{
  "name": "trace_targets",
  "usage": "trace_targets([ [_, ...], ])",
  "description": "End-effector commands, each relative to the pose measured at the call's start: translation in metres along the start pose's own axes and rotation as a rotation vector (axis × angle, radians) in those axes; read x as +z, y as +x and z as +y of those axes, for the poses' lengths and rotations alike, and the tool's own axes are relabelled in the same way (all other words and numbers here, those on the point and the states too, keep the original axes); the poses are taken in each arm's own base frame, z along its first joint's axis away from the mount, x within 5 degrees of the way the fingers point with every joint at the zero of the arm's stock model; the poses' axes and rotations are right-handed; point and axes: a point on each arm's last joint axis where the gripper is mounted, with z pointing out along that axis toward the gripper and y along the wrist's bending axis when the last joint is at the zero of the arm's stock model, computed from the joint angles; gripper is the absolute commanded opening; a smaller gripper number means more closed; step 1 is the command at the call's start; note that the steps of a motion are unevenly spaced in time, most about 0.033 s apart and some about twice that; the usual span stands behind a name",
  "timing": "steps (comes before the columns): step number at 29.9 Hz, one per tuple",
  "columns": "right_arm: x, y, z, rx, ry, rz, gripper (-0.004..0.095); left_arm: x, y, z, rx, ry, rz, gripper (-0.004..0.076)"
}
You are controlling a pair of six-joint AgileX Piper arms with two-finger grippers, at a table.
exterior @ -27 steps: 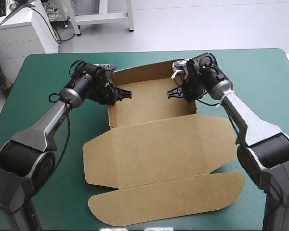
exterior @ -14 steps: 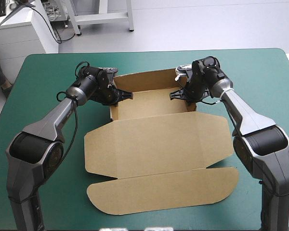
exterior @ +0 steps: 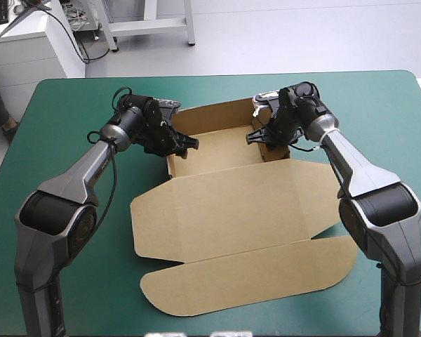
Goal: Fold the box
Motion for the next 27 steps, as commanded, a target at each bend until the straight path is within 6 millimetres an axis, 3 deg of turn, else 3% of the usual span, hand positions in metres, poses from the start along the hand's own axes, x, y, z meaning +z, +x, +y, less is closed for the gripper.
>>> trace_targets([
  [1, -0.045, -0.012, -0.001, -0.014, 0.001, -0.121, 0.0478, -0.037, -0.008, -0.015, -0.01, 0.06, -0.081, 0.0497],
  [13, -0.097, -0.024, -0.002, -0.044, 0.009, -0.197, 0.0492, -0.075, -0.013, -0.015, 0.033, -0.001, -0.045, 0.0494],
  [16, -0.114, -0.025, -0.002, -0.043, 0.005, -0.242, 0.0492, -0.098, -0.016, -0.018, 0.048, 0.012, -0.109, 0.0494],
  [22, -0.151, -0.018, -0.004, -0.048, 0.031, -0.318, 0.0492, -0.185, -0.006, -0.021, 0.086, -0.012, -0.328, 0.0494],
  [27, -0.184, -0.009, -0.005, -0.048, 0.032, -0.384, 0.0491, -0.279, 0.03, -0.022, 0.157, -0.033, -0.55, 0.0457],
])
